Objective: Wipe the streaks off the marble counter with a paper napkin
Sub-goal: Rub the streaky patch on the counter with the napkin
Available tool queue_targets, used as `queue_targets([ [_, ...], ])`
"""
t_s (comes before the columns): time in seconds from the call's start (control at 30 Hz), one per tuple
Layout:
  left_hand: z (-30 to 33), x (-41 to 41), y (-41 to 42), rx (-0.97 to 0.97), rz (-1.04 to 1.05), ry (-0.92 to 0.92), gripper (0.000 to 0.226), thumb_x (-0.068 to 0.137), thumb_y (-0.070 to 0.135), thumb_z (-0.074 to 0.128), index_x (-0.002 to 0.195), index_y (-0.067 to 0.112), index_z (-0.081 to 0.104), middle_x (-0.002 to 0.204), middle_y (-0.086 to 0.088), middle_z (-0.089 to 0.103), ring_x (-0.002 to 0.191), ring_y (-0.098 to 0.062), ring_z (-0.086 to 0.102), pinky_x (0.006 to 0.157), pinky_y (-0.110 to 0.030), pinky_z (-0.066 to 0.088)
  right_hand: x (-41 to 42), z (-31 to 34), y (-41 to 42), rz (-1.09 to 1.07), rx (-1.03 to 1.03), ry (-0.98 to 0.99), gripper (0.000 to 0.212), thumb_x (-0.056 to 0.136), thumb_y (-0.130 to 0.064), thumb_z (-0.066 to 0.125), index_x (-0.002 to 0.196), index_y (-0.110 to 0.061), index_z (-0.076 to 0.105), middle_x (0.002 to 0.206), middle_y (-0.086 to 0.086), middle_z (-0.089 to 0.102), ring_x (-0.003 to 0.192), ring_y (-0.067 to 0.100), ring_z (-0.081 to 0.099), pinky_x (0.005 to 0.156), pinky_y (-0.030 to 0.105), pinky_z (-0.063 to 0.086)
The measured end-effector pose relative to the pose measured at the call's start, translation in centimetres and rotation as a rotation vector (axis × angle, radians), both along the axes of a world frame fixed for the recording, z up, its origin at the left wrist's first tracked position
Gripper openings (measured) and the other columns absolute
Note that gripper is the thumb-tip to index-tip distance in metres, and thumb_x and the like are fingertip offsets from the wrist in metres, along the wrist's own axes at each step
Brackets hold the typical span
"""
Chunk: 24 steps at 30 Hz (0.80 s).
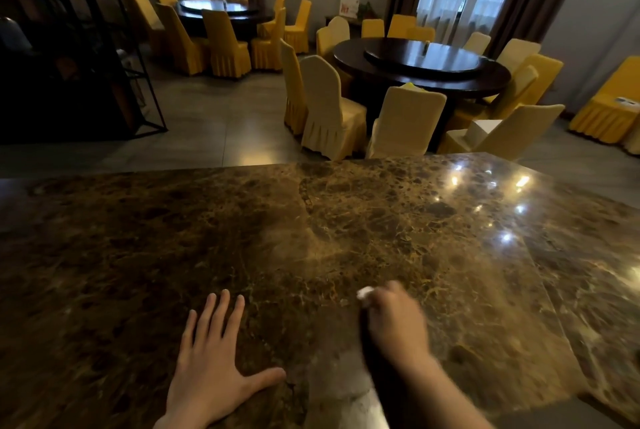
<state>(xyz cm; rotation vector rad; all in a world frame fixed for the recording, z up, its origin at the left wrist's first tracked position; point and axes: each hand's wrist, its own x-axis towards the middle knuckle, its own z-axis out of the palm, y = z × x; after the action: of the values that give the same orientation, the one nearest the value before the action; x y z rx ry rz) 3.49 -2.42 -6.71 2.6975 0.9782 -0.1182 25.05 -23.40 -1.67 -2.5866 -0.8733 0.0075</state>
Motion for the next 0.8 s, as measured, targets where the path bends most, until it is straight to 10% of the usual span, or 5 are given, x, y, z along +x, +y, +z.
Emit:
queue_targets([
  [0.13,0.0,-0.2,0.2,0.01,-0.005,0.016,0.144,0.047,0.119,0.018,0.153,0.035,-0.031,0.163,0.01,-0.039,0.148,-0.013,-0.041,0.127,-0.048,-0.021,-0.1,0.3,0.4,-0.166,0.047,-0.004,0.014,0.092,-0.014,0.058,0.086,-0.015,0.071,0.091,0.005,0.056,0.086,0.031,0.063,0.069,0.036,0.047],
  [0.3,0.0,-0.2,0.0,0.023,-0.007,0.003,0.144,0.047,0.119,0.017,0.154,0.033,-0.03,0.165,0.007,-0.036,0.15,-0.014,-0.039,0.128,-0.048,-0.019,-9.6,-2.0,1.7,0.387,0.035,0.122,0.005,0.087,-0.027,0.059,0.088,-0.023,0.062,0.086,-0.004,0.049,0.072,0.024,0.057,0.056,0.031,0.031],
  [0.57,0.1,-0.2,0.0,0.041,-0.013,0.001,0.143,0.047,0.119,0.015,0.154,0.034,-0.029,0.167,0.007,-0.034,0.151,-0.016,-0.037,0.129,-0.05,-0.015,-1.1,-0.5,-1.9,-0.187,0.022,-0.007,0.015,0.093,-0.018,0.057,0.092,-0.015,0.072,0.091,0.005,0.055,0.085,0.033,0.062,0.064,0.035,0.04],
  [0.8,-0.2,-0.1,0.1,0.048,-0.019,-0.017,0.145,0.049,0.118,0.017,0.157,0.03,-0.023,0.17,0.004,-0.026,0.154,-0.017,-0.031,0.13,-0.052,-0.012,-7.3,-1.3,0.6,0.174,0.055,0.09,0.01,0.091,-0.017,0.061,0.088,-0.02,0.069,0.085,-0.008,0.043,0.077,0.021,0.058,0.06,0.029,0.034],
])
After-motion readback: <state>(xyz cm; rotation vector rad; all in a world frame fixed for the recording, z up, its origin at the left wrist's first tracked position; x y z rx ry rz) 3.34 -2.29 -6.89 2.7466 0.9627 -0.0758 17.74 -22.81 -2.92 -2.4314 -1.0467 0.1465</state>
